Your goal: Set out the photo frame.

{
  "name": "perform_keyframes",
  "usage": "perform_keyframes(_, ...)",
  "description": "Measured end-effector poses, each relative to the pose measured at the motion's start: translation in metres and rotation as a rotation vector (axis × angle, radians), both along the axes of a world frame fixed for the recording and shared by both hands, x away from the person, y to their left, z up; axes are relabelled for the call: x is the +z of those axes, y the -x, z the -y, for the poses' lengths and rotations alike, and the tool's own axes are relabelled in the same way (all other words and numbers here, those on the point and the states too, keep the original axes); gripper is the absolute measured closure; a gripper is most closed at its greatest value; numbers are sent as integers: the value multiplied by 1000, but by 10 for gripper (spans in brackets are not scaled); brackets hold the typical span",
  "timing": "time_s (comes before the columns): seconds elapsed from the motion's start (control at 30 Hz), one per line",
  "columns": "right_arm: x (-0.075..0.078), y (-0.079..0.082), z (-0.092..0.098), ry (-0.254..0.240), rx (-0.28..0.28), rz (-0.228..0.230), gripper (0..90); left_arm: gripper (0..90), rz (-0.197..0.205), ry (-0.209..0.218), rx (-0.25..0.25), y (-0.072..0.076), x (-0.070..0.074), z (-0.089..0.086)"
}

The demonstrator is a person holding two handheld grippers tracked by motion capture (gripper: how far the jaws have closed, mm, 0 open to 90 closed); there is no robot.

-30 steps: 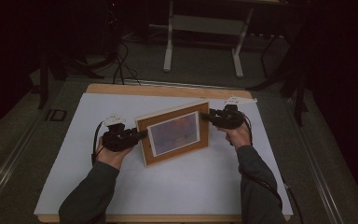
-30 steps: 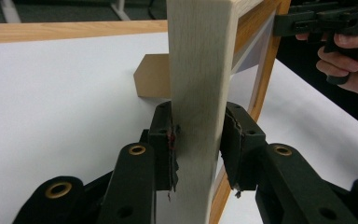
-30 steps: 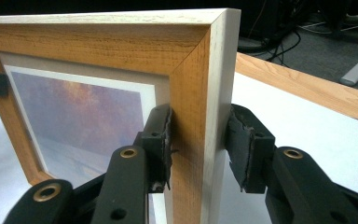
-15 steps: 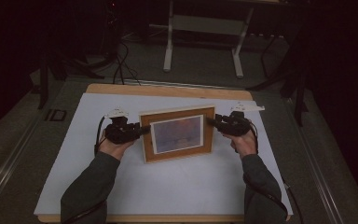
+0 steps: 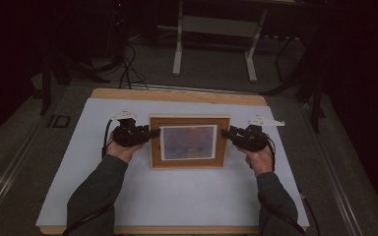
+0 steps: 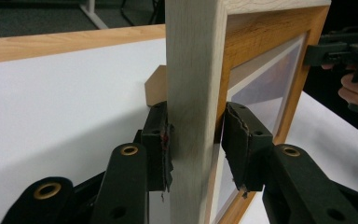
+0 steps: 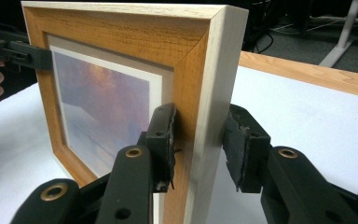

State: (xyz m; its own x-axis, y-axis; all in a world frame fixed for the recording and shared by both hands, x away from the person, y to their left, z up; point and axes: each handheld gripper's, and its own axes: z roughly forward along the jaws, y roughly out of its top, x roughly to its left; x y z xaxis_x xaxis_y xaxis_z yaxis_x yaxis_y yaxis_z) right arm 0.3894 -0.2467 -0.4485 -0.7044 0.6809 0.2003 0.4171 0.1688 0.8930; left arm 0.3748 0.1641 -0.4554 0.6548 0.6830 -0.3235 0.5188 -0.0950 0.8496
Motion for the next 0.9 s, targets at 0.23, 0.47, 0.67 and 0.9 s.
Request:
perform_keyframes(0.23, -1, 4, 1, -7, -5, -3, 650, 633, -8, 10, 0, -1, 0, 0)
perform_keyframes(0.47, -1, 6, 2, -8, 3, -3, 658, 621, -17, 27, 7, -3, -1, -1)
perform_keyframes(0.67, -1, 5, 1, -4, 8, 4, 651, 608, -37, 37, 13, -1, 0, -2)
perform_keyframes(0.9, 2, 6, 3, -15, -2, 13, 580, 522, -32, 48, 17, 4, 2, -5)
